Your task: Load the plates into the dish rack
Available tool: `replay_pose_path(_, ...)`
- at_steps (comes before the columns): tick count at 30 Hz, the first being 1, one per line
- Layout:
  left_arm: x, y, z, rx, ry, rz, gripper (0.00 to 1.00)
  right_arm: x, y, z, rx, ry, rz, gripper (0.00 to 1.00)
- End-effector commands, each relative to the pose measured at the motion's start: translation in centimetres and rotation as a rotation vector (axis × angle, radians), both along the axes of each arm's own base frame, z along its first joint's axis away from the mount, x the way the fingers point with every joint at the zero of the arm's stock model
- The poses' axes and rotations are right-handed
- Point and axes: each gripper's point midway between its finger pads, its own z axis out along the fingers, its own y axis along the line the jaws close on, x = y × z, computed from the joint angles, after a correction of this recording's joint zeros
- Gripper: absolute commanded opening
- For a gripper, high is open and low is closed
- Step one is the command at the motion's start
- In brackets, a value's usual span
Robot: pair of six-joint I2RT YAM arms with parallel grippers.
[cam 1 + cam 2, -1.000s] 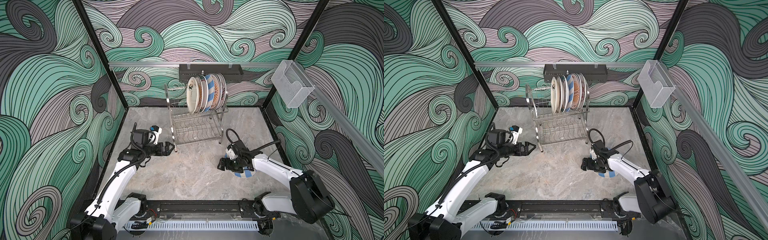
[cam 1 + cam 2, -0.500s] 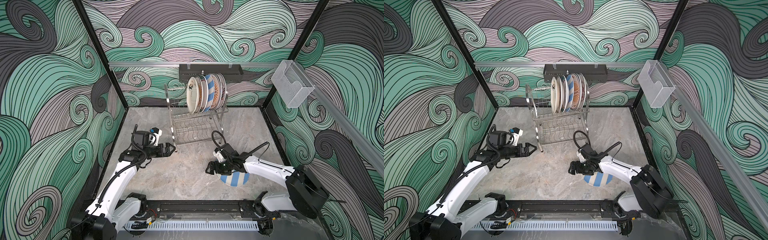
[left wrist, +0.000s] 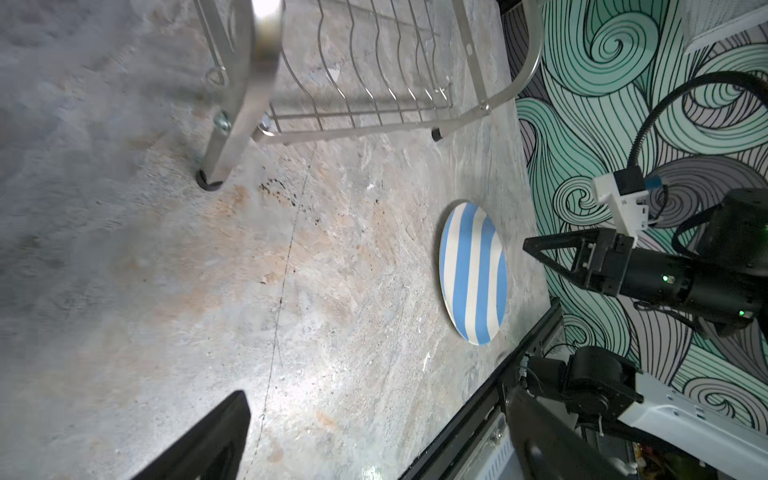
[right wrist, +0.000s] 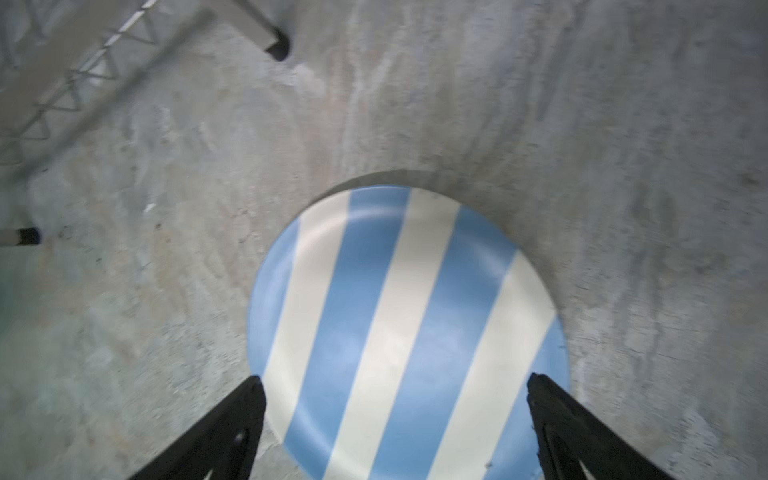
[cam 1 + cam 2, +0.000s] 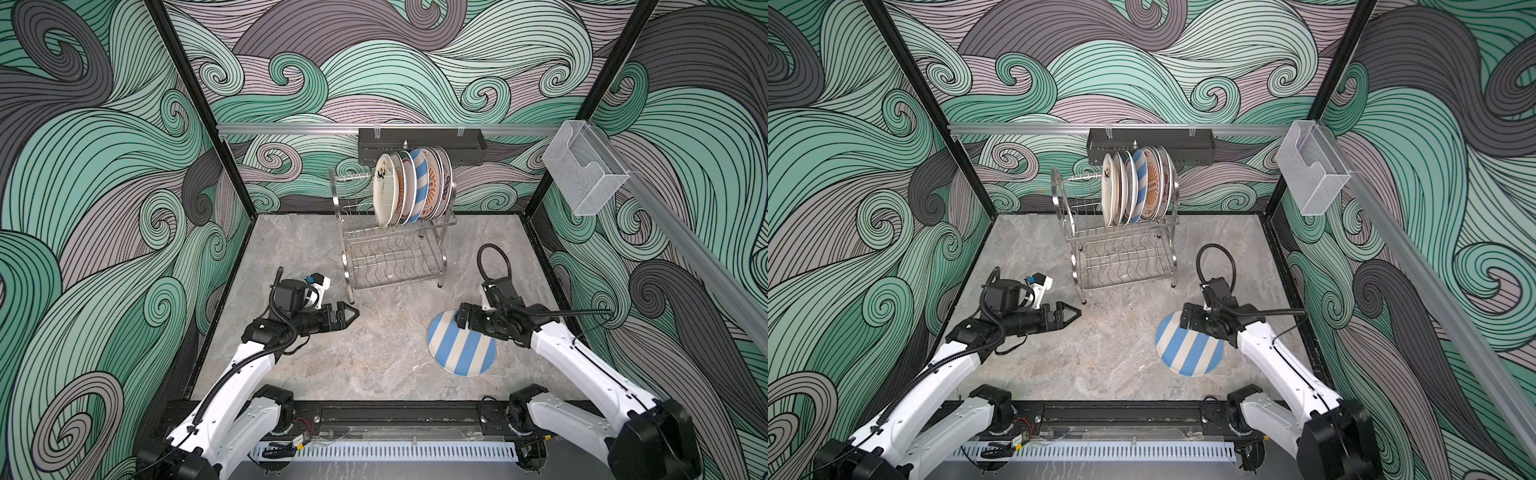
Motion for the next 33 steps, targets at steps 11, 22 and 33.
replay_pose_path(11,-0.4,-4.3,-1.6,0.040,-0.035,-0.113,0.98,0.4,-2.5,-3.3,0.068,0.063,-0.129,1.00)
replay_pose_path(22,-0.4,-7.2,-2.2,0.087,-0.070,-0.212,0.99,-1.8,0.1,-5.9,0.197,0.204,-0.067,0.98)
replay_pose_path(33,0.1,-11.2,-4.4,0.171,-0.071,-0.335,0.99,-3.5,3.4,-7.6,0.318,0.245,0.002,0.97)
